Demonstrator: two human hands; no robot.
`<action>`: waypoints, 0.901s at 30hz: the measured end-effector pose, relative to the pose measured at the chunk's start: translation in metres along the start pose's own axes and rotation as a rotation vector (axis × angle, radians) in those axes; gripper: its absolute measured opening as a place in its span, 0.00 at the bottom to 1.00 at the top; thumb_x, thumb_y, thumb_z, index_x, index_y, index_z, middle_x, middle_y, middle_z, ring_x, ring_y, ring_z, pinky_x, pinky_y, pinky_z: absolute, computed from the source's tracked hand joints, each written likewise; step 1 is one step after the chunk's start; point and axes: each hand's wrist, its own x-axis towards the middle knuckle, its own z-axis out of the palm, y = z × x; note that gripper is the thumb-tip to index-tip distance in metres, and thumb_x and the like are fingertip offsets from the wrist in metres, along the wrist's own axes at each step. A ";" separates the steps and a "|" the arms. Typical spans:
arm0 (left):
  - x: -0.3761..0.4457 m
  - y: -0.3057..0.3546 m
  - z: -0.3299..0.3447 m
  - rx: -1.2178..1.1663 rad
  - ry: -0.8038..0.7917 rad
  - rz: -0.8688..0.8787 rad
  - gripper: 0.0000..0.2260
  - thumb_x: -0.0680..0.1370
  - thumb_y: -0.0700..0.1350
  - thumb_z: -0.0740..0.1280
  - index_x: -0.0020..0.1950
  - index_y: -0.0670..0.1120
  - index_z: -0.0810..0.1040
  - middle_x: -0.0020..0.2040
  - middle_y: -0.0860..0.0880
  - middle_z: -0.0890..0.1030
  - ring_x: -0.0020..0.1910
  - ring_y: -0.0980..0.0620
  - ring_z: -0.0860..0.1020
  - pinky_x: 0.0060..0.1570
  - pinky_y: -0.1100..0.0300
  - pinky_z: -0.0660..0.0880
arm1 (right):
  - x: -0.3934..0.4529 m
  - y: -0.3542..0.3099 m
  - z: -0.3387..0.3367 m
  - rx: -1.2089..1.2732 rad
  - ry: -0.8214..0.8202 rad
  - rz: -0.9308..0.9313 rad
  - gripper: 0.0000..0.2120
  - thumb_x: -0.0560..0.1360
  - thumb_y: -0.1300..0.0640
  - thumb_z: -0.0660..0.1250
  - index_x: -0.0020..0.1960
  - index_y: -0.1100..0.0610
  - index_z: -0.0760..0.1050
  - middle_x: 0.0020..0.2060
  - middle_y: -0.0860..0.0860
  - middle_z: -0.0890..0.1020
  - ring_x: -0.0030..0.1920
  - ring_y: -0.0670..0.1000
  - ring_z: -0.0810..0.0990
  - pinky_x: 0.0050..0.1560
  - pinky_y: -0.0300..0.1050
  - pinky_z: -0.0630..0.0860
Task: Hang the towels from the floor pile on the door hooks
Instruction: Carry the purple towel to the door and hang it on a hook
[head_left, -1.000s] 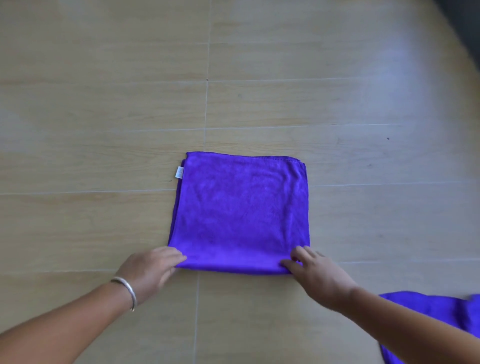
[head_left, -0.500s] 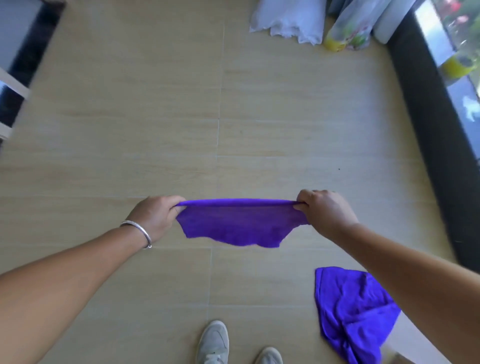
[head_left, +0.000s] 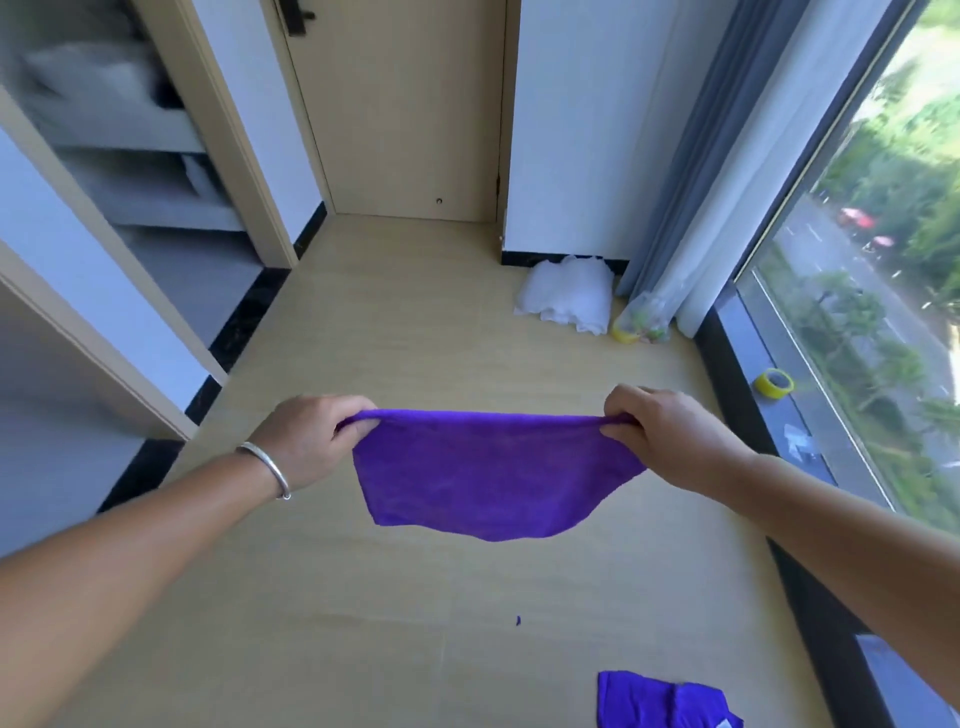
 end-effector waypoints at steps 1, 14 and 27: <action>0.003 0.011 -0.027 0.007 0.001 0.006 0.06 0.79 0.47 0.63 0.46 0.54 0.79 0.34 0.55 0.79 0.36 0.55 0.76 0.37 0.56 0.73 | 0.004 -0.010 -0.025 0.018 0.038 -0.008 0.04 0.77 0.54 0.66 0.46 0.54 0.72 0.38 0.48 0.77 0.39 0.53 0.74 0.40 0.46 0.70; 0.027 0.106 -0.309 0.121 0.326 0.111 0.12 0.79 0.49 0.64 0.36 0.61 0.74 0.33 0.58 0.79 0.35 0.59 0.76 0.31 0.60 0.66 | 0.054 -0.132 -0.273 -0.266 0.298 -0.147 0.09 0.80 0.53 0.60 0.46 0.44 0.59 0.28 0.44 0.70 0.31 0.46 0.70 0.30 0.44 0.62; 0.039 0.107 -0.427 0.219 0.524 0.142 0.12 0.81 0.48 0.61 0.37 0.55 0.74 0.34 0.54 0.77 0.36 0.53 0.75 0.33 0.59 0.67 | 0.093 -0.219 -0.380 -0.456 0.481 -0.159 0.05 0.82 0.54 0.55 0.48 0.47 0.62 0.31 0.45 0.72 0.31 0.46 0.71 0.28 0.40 0.61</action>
